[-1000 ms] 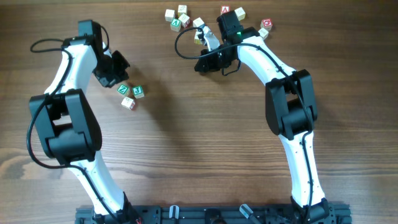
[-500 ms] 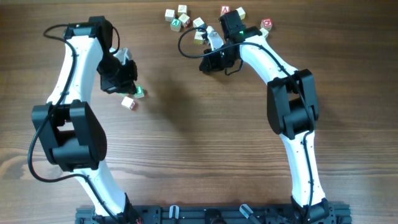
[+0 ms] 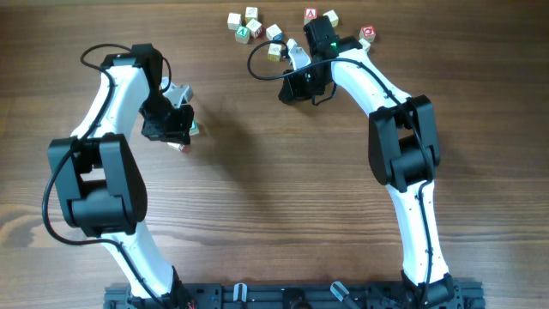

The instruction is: Form a circle

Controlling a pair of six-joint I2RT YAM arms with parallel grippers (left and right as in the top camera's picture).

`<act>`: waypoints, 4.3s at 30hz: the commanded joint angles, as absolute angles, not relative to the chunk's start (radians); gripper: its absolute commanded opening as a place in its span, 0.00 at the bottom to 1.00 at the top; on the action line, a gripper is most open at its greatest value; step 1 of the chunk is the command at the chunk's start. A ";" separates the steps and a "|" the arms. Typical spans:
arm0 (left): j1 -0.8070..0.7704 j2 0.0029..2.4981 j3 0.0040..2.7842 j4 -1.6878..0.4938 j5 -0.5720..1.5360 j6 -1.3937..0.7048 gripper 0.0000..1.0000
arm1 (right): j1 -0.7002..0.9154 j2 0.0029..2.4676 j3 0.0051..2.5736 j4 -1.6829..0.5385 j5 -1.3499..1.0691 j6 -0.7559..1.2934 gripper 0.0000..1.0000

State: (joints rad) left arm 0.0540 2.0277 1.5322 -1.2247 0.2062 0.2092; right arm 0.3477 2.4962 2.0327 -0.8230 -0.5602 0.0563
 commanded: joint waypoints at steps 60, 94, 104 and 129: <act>0.052 2.009 1.438 -1.061 0.163 0.229 0.04 | 0.344 2.463 2.051 -0.825 -0.538 0.060 0.04; 0.052 2.009 1.414 -1.020 0.166 0.224 0.04 | 0.344 2.463 2.051 -0.820 -0.538 0.060 0.04; 0.052 2.009 1.414 -1.017 0.167 0.210 0.05 | 0.344 2.463 2.051 -0.820 -0.538 0.060 0.04; 0.049 1.634 1.414 -0.930 0.277 0.172 0.06 | 0.299 2.443 2.051 -0.827 -0.538 0.063 0.05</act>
